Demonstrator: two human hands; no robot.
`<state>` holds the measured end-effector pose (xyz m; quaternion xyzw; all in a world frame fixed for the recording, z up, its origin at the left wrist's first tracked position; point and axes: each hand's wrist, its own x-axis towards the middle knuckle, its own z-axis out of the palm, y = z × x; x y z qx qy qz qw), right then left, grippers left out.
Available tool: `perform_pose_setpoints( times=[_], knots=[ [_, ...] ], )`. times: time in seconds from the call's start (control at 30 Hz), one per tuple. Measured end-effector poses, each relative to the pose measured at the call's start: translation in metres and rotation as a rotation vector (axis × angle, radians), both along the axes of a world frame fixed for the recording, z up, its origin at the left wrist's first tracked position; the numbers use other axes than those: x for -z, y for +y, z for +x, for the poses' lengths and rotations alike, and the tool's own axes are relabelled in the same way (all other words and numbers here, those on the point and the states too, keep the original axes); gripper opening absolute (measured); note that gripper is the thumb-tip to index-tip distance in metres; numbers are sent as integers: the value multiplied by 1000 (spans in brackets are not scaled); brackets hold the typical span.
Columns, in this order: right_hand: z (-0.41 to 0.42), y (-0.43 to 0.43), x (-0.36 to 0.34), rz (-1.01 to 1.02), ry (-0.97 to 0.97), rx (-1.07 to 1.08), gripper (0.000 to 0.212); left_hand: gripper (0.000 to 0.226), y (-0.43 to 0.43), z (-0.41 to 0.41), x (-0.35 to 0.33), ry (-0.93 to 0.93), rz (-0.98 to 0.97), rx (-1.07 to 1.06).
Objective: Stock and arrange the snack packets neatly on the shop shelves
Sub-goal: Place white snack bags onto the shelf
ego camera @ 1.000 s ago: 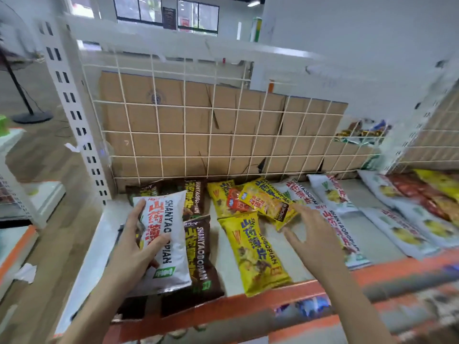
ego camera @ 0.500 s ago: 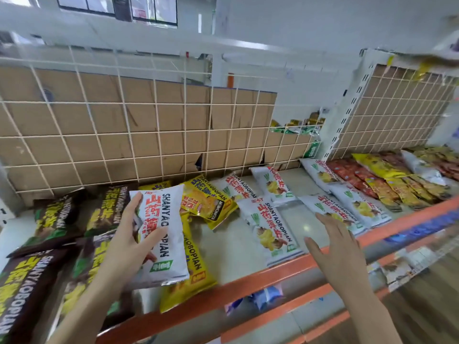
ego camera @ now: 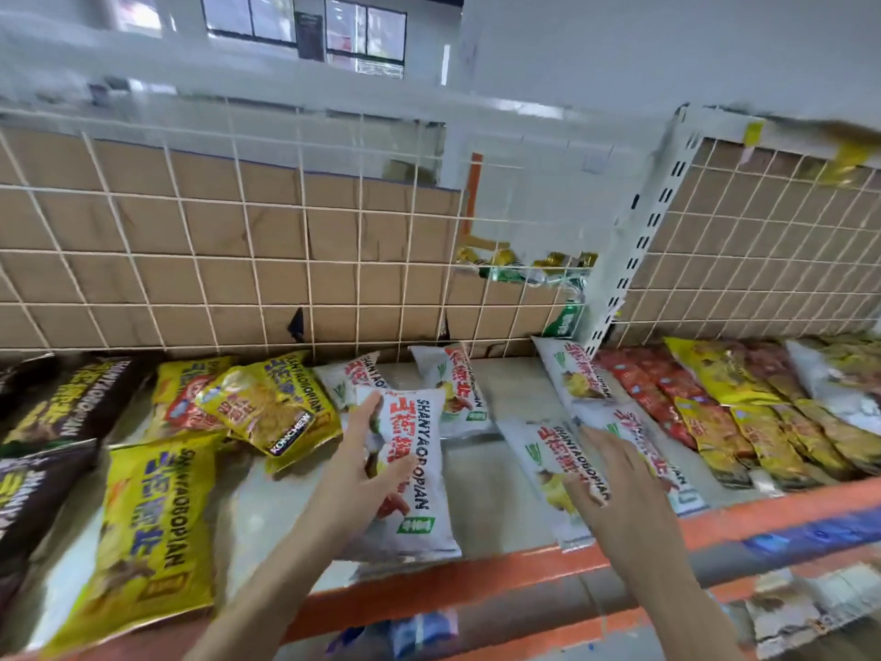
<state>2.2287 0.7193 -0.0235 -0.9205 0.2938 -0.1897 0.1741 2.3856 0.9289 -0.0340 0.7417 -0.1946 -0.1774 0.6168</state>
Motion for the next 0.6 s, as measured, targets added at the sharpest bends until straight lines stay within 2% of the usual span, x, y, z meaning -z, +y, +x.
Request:
perform_pose_setpoints(
  times=[0.1, 0.23, 0.33, 0.43, 0.5, 0.6],
  knots=[
    [1, -20, 1, 14, 30, -59, 64, 74, -36, -19, 4, -64, 78, 9],
    [2, -37, 4, 40, 31, -99, 68, 79, -70, -34, 13, -133, 149, -4],
    [2, -46, 5, 61, 42, -114, 57, 80, -87, -40, 22, -184, 256, -3],
    [2, -49, 6, 94, 29, -119, 62, 75, -97, -43, 34, -266, 381, -23],
    [2, -51, 7, 100, 19, -126, 58, 67, -102, -46, 40, -388, 450, -53],
    [3, -53, 9, 93, 16, -146, 53, 48, -103, -52, 47, -706, 583, -80]
  ],
)
